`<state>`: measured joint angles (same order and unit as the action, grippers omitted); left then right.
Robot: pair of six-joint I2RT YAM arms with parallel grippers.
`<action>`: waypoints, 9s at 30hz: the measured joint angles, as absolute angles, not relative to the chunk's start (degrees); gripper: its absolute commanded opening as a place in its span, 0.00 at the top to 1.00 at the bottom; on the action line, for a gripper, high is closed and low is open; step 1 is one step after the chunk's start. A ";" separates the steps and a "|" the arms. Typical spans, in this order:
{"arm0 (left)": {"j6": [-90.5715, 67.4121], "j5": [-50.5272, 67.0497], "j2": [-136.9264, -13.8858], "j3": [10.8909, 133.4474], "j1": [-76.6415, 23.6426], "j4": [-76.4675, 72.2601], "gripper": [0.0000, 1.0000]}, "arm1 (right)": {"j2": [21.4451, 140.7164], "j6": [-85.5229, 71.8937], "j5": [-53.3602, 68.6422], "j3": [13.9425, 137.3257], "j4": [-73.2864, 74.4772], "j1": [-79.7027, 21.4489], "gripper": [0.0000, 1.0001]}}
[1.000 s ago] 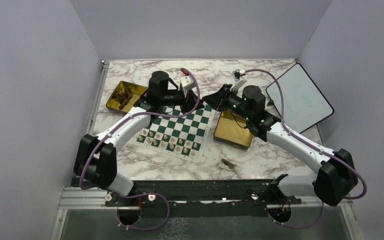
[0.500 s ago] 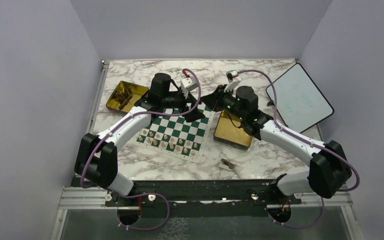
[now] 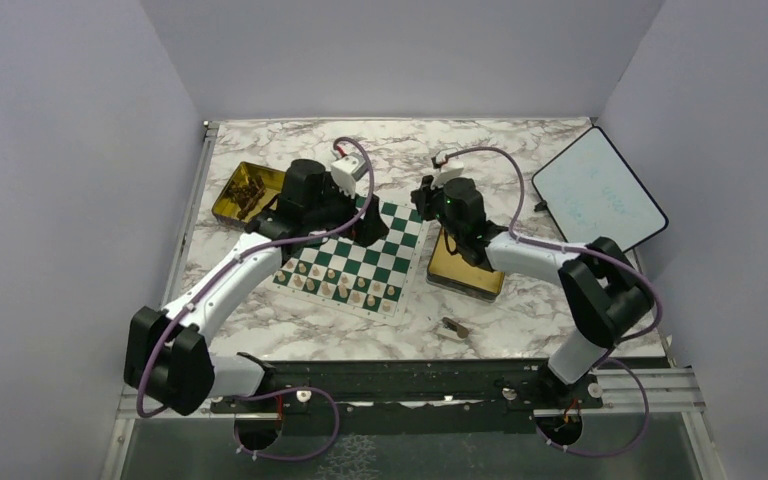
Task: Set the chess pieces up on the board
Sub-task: Place the chess piece on the chessboard, then pick up the chess piece from the chessboard, then place the chess piece on the chessboard, then pick up the chess piece from the storage box.
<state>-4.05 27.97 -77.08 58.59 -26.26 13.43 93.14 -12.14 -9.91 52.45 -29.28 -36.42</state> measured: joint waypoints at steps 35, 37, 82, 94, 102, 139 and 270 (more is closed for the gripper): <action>-5.10 5.28 -56.80 46.15 -23.49 16.62 0.01 | 112.33 -8.38 -18.65 57.67 -31.81 -36.42 0.82; -5.10 5.28 -56.80 46.04 -23.49 16.60 0.01 | 112.33 -8.51 -18.65 57.45 -31.90 -36.42 0.82; -5.06 5.28 -57.12 46.04 -23.49 16.38 0.01 | 112.79 -9.58 -18.33 56.03 -33.80 -36.49 0.48; -7.09 1.48 -63.00 47.29 -23.27 17.28 0.04 | 107.42 -10.46 -17.96 58.04 -26.44 -36.64 0.39; -10.52 0.78 -74.76 58.65 -20.60 18.02 0.28 | 96.99 -12.73 -16.40 58.08 -19.11 -36.64 0.47; -11.33 -1.80 -116.27 85.60 -17.96 13.82 0.70 | 69.10 -18.63 -10.79 43.20 -8.82 -36.64 0.35; -9.10 -4.12 -103.92 84.40 7.07 19.38 0.57 | 63.05 -18.20 -7.97 40.75 -6.31 -36.64 0.35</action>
<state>-9.10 -4.12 -103.92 84.40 7.07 19.38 63.05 -18.20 -7.97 40.75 -6.31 -36.64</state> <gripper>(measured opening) 0.430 0.649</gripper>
